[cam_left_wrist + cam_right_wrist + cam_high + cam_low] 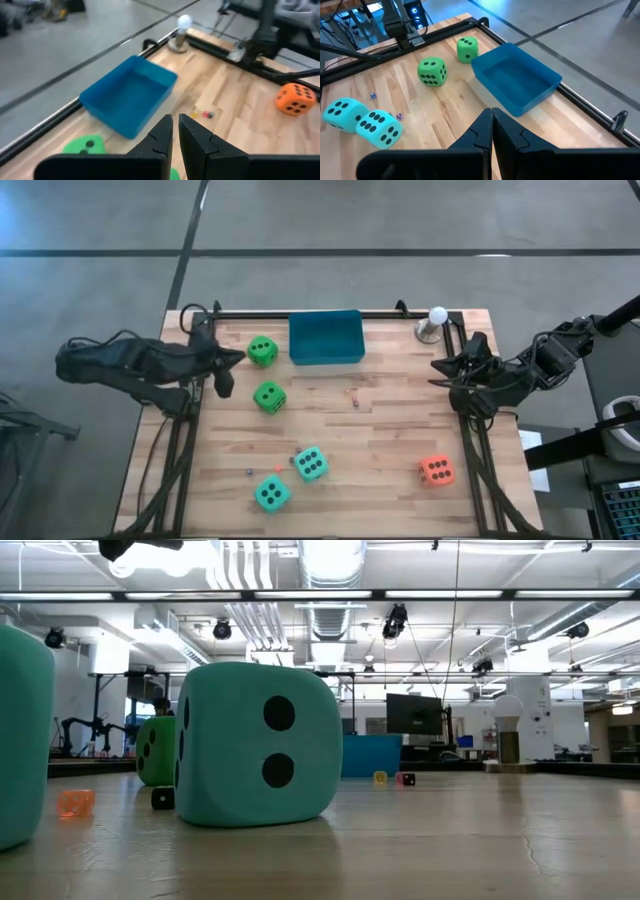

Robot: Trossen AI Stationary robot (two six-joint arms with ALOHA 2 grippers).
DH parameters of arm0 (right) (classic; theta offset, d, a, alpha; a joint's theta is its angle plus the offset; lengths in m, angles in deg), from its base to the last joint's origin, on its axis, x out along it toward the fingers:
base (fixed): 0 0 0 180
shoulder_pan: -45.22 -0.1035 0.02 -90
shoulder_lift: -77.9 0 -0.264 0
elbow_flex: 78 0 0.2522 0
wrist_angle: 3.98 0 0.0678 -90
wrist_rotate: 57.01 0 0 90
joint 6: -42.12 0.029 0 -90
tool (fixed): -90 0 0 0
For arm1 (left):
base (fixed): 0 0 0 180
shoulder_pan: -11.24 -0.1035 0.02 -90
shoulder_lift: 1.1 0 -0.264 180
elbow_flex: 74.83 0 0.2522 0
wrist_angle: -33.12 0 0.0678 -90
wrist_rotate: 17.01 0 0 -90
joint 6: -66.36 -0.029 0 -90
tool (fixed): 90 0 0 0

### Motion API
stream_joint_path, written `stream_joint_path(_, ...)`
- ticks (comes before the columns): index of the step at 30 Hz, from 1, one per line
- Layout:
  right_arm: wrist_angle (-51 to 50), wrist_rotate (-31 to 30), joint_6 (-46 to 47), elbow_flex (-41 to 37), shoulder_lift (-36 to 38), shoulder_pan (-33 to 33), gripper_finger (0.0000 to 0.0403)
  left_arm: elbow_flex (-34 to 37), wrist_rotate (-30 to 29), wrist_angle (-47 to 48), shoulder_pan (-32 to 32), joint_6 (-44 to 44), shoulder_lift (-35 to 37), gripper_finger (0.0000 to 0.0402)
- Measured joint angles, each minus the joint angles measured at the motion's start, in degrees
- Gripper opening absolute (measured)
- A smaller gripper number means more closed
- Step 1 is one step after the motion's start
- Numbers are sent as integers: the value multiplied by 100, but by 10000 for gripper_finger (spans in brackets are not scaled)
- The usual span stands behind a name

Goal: Pick & Place Dice
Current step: Put the top large green dice into the blue bin

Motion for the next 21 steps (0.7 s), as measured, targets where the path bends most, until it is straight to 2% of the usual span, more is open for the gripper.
stream_joint_path(10,5,6,0,-2,-7,0,8,-68,-11,803,-536,1225,-276,37)
stream_joint_path(21,6,14,0,-2,-4,-1,8,-59,8,958,-897,1411,-279,37)
